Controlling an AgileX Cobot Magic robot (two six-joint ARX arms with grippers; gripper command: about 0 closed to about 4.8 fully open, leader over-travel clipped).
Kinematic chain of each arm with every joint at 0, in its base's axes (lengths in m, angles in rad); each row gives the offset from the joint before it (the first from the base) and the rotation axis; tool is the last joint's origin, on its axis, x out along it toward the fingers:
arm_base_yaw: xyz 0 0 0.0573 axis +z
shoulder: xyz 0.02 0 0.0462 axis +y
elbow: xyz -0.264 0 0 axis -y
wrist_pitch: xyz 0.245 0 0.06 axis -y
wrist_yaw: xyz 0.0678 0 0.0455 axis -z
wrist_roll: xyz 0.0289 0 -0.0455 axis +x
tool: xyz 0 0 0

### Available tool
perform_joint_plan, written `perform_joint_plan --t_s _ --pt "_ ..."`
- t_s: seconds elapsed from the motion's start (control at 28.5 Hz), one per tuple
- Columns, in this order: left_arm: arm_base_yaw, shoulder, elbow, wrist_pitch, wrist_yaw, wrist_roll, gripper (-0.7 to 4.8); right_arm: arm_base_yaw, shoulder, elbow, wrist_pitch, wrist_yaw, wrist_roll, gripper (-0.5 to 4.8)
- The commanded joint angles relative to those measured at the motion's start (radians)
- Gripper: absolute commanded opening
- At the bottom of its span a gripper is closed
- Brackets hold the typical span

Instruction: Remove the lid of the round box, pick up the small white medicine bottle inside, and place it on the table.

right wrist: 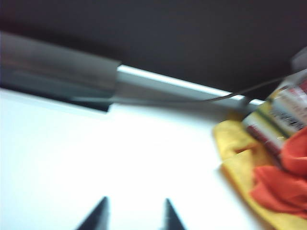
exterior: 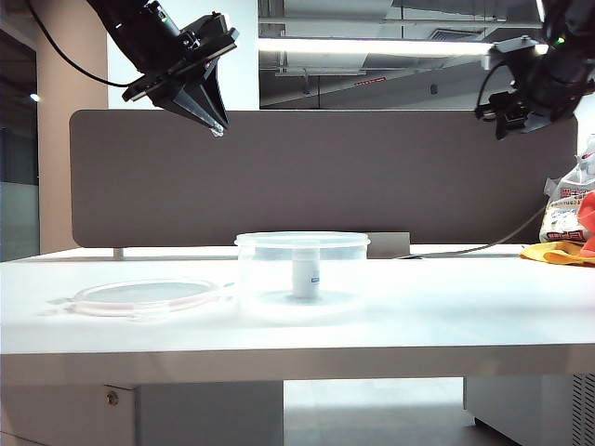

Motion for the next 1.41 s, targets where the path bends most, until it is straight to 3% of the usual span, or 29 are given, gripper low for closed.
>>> perform_joint_plan --t_s 0.04,0.32,0.63,0.84,1.12,1.27,1.41 --pt "-0.003 -0.006 0.005 0.005 0.007 -0.016 0.57 0.045 -0.061 0.006 -0.066 -0.021 0.014 1.46" --pt "-0.006 -0.006 0.005 -0.021 0.050 -0.015 0.57 0.177 -0.211 0.006 -0.276 -0.171 0.104 1.48" --pt "-0.018 -0.027 0.005 -0.218 0.129 0.061 0.57 0.346 -0.363 0.006 -0.624 -0.211 0.098 1.47" --pt "-0.055 -0.082 0.005 -0.217 0.135 0.101 0.57 0.439 -0.463 0.006 -0.794 -0.245 0.104 1.47" --pt "-0.127 -0.067 0.004 -0.191 0.132 0.101 0.57 0.451 -0.521 0.006 -0.877 -0.242 0.104 1.47" --pt "-0.173 -0.024 0.004 -0.148 0.068 0.069 1.33 0.449 -0.521 0.006 -0.898 -0.208 0.103 1.47" --pt "-0.201 0.036 0.004 -0.132 0.011 0.066 1.58 0.449 -0.520 0.006 -0.898 -0.193 0.099 1.47"
